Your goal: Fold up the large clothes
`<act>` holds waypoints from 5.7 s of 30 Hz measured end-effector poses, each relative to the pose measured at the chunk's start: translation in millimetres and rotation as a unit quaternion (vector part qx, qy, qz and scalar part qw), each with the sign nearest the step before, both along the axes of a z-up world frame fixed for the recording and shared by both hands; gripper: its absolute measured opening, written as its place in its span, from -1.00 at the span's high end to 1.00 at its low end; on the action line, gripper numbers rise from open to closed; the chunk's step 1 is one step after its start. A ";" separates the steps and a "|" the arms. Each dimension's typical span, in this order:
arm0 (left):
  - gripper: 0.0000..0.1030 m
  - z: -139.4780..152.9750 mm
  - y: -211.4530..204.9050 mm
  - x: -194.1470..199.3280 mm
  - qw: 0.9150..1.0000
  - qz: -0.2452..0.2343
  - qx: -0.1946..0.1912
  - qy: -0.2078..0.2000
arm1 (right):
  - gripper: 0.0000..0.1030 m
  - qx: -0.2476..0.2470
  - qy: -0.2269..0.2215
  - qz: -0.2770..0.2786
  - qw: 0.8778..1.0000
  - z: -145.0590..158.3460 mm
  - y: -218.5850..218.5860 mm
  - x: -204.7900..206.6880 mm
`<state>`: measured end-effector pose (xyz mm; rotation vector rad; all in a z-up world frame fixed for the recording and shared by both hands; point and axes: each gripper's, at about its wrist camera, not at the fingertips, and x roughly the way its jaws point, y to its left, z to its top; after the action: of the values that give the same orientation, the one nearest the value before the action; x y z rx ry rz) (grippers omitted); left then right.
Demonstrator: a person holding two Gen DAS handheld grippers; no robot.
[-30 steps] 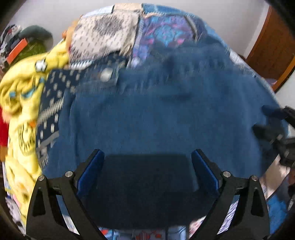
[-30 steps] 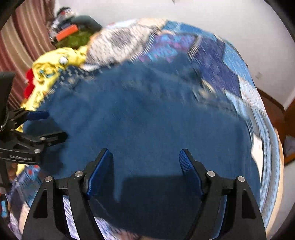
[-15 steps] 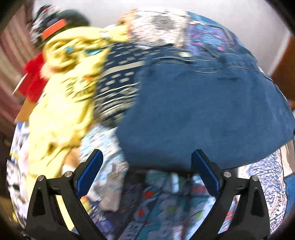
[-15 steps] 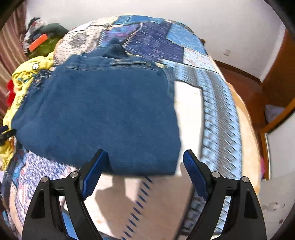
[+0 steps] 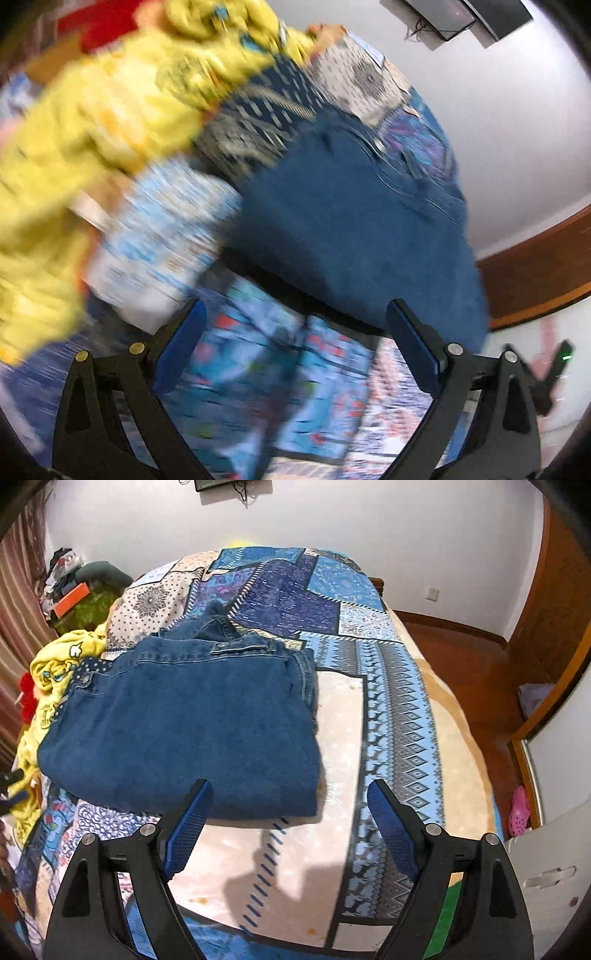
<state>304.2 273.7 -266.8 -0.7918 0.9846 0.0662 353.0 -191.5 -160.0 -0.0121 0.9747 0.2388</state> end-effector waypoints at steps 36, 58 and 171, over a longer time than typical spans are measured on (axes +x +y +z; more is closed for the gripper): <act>0.56 114.1 -10.0 31.2 0.977 0.082 0.043 -0.193 | -0.62 0.012 0.008 0.119 0.993 -0.5 123.9 12.1; 0.56 160.8 -179.8 95.8 0.961 -0.100 0.152 -0.210 | -0.68 0.130 0.057 0.108 0.984 -15.3 102.0 9.3; -0.01 95.8 -78.9 129.3 0.969 -0.229 -0.019 -0.085 | 0.18 0.243 0.112 0.134 0.954 -7.8 99.2 29.5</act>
<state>433.6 194.7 -171.0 -0.5776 0.9865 -0.4155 382.5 -92.3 -167.8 0.3420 1.1167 0.7396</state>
